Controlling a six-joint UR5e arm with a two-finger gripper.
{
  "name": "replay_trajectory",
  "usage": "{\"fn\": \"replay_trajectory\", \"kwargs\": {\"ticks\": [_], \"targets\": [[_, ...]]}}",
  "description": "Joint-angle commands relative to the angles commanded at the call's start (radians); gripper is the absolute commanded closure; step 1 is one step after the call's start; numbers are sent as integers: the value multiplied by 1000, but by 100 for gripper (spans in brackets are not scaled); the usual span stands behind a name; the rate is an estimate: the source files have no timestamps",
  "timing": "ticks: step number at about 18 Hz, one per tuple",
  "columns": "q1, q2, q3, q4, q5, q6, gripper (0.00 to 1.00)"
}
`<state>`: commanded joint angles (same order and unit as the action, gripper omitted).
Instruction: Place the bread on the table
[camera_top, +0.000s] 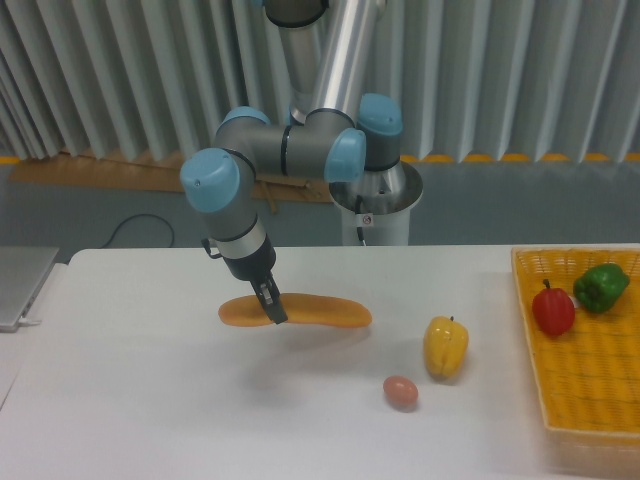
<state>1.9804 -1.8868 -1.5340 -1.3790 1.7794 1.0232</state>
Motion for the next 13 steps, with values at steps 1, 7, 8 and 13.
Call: {"fn": "replay_trajectory", "kwargs": {"ticks": [1, 7, 8, 13], "targets": [[0, 2, 0, 0, 2, -6, 1], [0, 8, 2, 6, -3, -14, 0], [9, 9, 9, 11, -8, -26, 0], [60, 54, 3, 3, -14, 38, 0]]}}
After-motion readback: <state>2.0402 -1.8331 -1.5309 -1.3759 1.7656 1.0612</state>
